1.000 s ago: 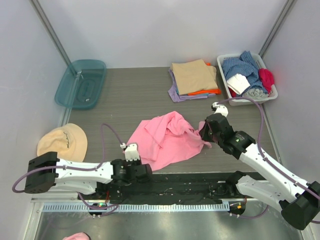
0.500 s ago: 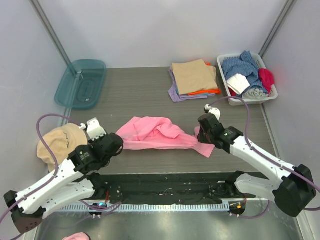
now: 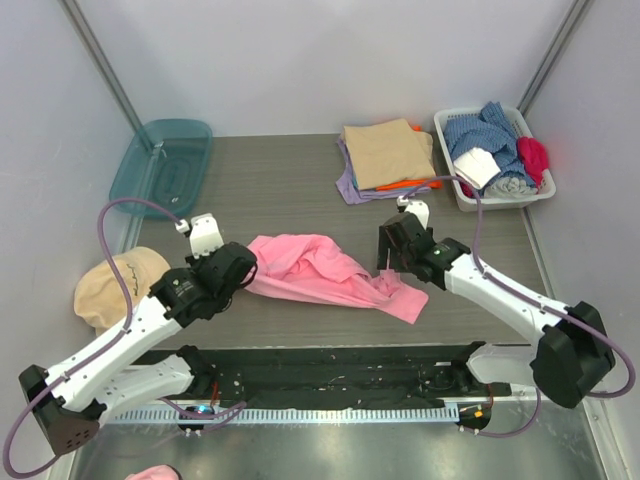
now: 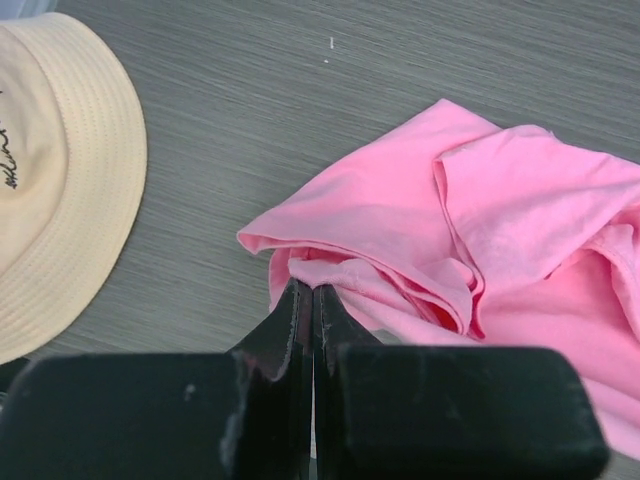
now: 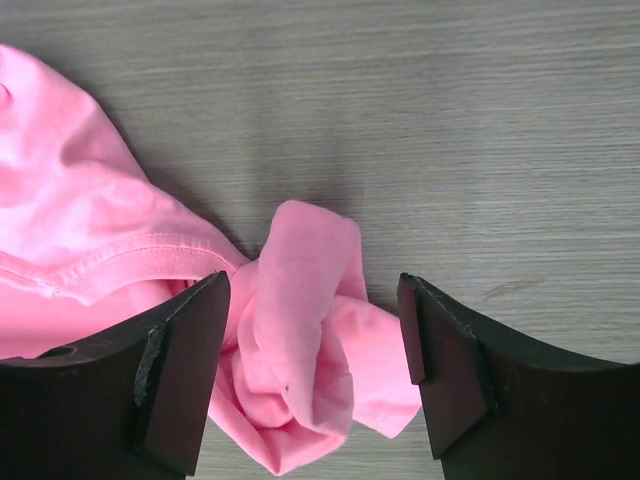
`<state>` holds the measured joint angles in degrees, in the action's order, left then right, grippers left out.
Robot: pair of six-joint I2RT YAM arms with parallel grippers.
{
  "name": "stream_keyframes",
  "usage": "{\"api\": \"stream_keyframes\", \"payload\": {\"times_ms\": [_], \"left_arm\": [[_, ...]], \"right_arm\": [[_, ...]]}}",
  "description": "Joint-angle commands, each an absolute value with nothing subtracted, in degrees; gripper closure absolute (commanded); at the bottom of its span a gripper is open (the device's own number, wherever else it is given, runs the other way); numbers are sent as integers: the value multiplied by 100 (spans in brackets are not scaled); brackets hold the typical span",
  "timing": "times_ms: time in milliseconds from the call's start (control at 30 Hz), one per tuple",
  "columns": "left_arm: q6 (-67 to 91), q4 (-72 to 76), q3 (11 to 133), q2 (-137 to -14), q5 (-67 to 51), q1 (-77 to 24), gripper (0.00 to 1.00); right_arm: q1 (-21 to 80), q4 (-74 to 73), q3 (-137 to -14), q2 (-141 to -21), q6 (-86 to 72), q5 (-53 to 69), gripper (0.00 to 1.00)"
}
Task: Fold and stack the t-shirts
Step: Flatten the tshirt out
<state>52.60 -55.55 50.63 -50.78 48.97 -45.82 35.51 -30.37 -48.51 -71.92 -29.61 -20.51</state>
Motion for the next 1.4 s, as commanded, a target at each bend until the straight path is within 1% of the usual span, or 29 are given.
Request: {"api": "stream_keyframes", "payload": {"times_ms": [0, 133, 233, 267, 333, 367, 467, 533, 700, 800, 900, 933, 1067, 1200, 1367], "left_arm": [[4905, -5519, 5335, -4940, 5168, -4360, 100], [4667, -5520, 5414, -4852, 5124, -4053, 100], [4518, -5502, 5449, -4808, 5071, -3903, 100], [4483, -5502, 5449, -4808, 5054, -3876, 100], [4386, -5502, 5493, -4808, 5036, -3771, 100], [4351, -5502, 5511, -4808, 5027, -3736, 100], [4210, -5476, 5598, -4851, 4983, -3595, 100], [4105, -5493, 5703, -4895, 4992, -3498, 100], [3868, -5476, 5923, -5045, 4957, -3200, 100], [3718, -5362, 5968, -5045, 4852, -3068, 100], [3665, -5300, 5941, -5036, 4738, -2997, 100], [3656, -5274, 5941, -5036, 4685, -2988, 100], [3639, -5238, 5880, -5036, 4597, -2953, 100], [3639, -5194, 5854, -5054, 4526, -2918, 100], [3604, -5159, 5845, -5036, 4500, -2892, 100]], "right_arm": [[3542, -3216, -5037, -6663, -2997, -2496, 24], [3551, -3524, -4581, -6311, -3321, -2540, 24], [3551, -3744, -4299, -6021, -3673, -2566, 28], [3551, -3857, -4246, -5881, -3743, -2558, 32], [3551, -3911, -4088, -5775, -3928, -2470, 35], [3542, -3929, -4061, -5722, -3955, -2383, 39], [3542, -3946, -3920, -5581, -4113, -2145, 47], [3551, -3929, -3832, -5590, -4131, -1918, 49], [3542, -3306, -3420, -5607, -3990, -1073, 53], [3551, -3033, -3226, -5660, -3903, -853, 53], [3551, -2734, -3077, -5686, -3823, -519, 47], [3559, -2690, -3059, -5695, -3815, -449, 42], [3551, -2338, -2892, -5634, -3762, -89, 36], [3560, -2048, -2751, -5730, -3735, 298, 35], [3560, -1899, -2663, -5924, -3744, 395, 35]]}}
